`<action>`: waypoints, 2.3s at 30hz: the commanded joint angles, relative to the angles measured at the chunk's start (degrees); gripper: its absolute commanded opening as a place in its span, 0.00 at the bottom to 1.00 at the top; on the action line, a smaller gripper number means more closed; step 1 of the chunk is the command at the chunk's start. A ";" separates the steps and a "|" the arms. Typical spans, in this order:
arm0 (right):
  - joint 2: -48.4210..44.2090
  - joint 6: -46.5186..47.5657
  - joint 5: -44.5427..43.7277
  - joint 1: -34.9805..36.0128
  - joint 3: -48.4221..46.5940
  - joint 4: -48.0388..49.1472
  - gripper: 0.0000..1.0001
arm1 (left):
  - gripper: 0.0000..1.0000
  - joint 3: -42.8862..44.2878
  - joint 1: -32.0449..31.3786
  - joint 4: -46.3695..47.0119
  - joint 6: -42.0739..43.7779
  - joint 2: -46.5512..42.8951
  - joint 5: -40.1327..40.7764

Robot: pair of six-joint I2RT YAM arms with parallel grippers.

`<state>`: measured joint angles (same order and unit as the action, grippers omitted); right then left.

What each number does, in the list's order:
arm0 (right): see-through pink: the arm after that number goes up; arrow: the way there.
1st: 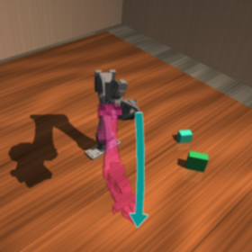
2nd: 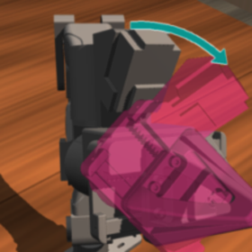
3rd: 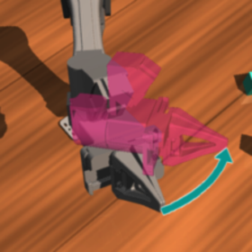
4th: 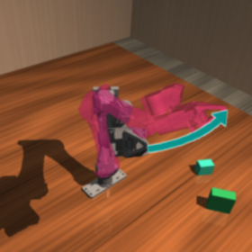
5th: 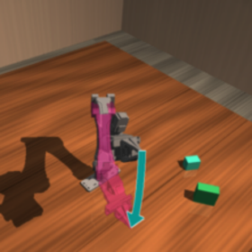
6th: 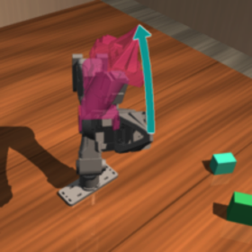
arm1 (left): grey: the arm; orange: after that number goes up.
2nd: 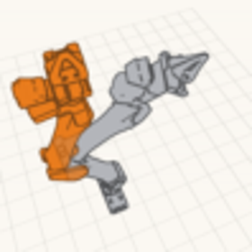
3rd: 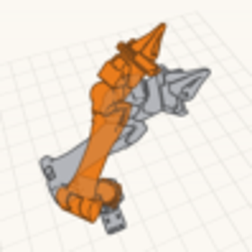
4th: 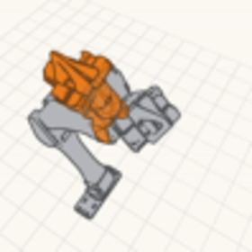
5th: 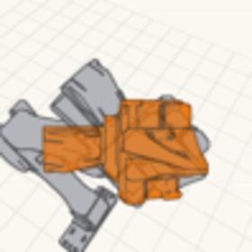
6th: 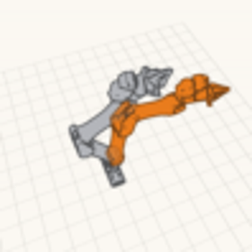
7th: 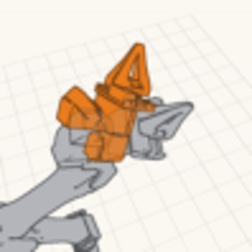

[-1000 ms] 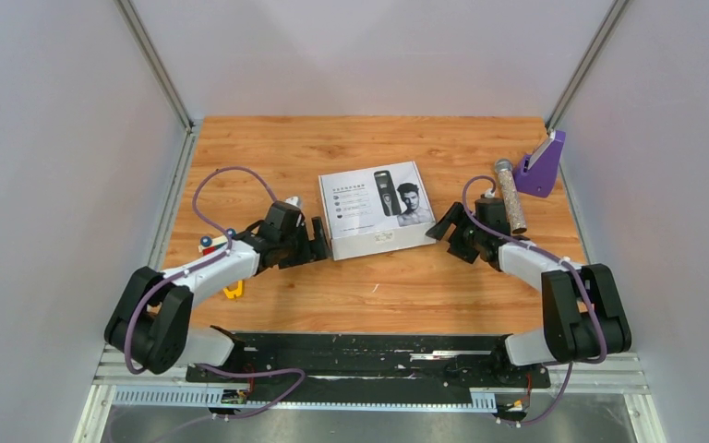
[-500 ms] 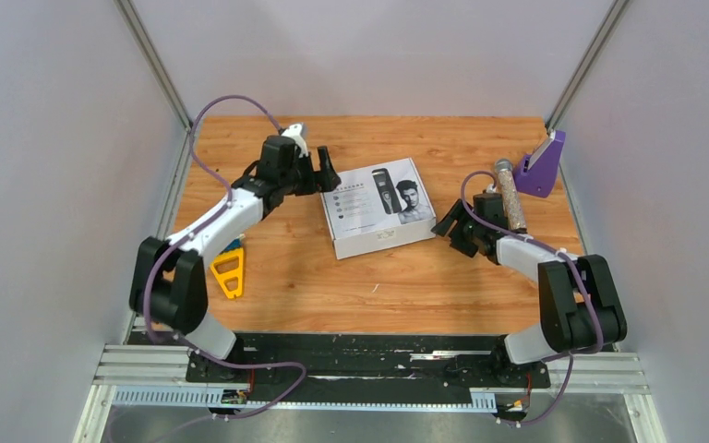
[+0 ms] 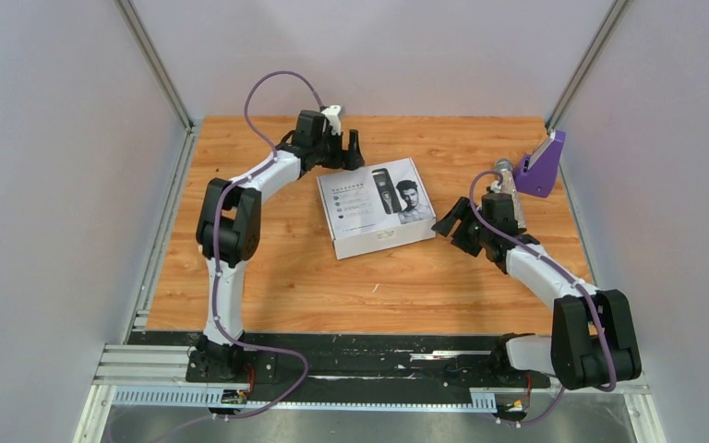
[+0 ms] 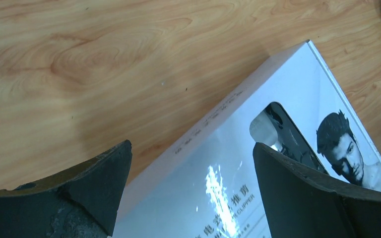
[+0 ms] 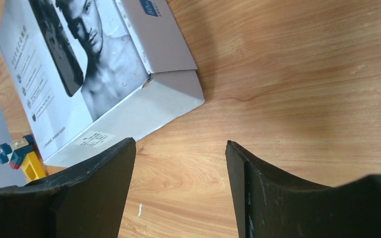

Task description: Sort the hair-cutting tools

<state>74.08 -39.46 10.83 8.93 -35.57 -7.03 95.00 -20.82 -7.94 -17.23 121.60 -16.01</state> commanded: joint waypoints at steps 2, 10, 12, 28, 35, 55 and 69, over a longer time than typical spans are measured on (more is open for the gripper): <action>-2.23 -0.17 2.88 0.21 -0.36 1.97 0.69 | 1.00 8.17 0.43 -3.24 5.31 6.82 -6.69; -2.08 -0.45 4.70 0.17 -0.96 2.62 0.70 | 0.98 -6.76 0.44 2.64 -2.72 -0.08 -12.60; -2.02 -0.07 4.88 0.17 -1.07 2.86 0.70 | 0.98 -12.75 0.43 5.88 -6.39 -3.95 -13.60; 4.14 -2.82 4.06 -0.67 -5.38 9.10 0.88 | 1.00 -37.19 -0.10 14.35 -16.10 -28.65 -4.15; 11.70 -5.42 3.85 -0.62 -7.49 13.67 0.90 | 1.00 -30.98 -0.10 14.49 -15.49 -20.40 -6.15; 29.68 -0.14 26.25 2.23 -19.27 27.54 0.84 | 1.00 -32.22 -3.96 20.90 -20.29 -11.78 -15.55; 18.77 -1.81 11.46 2.15 -15.48 7.78 0.90 | 1.00 -37.88 -3.70 16.54 -19.37 -21.60 -2.36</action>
<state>99.74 -38.65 24.71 10.48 -53.65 6.39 58.57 -23.70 9.65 -36.01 106.15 -21.50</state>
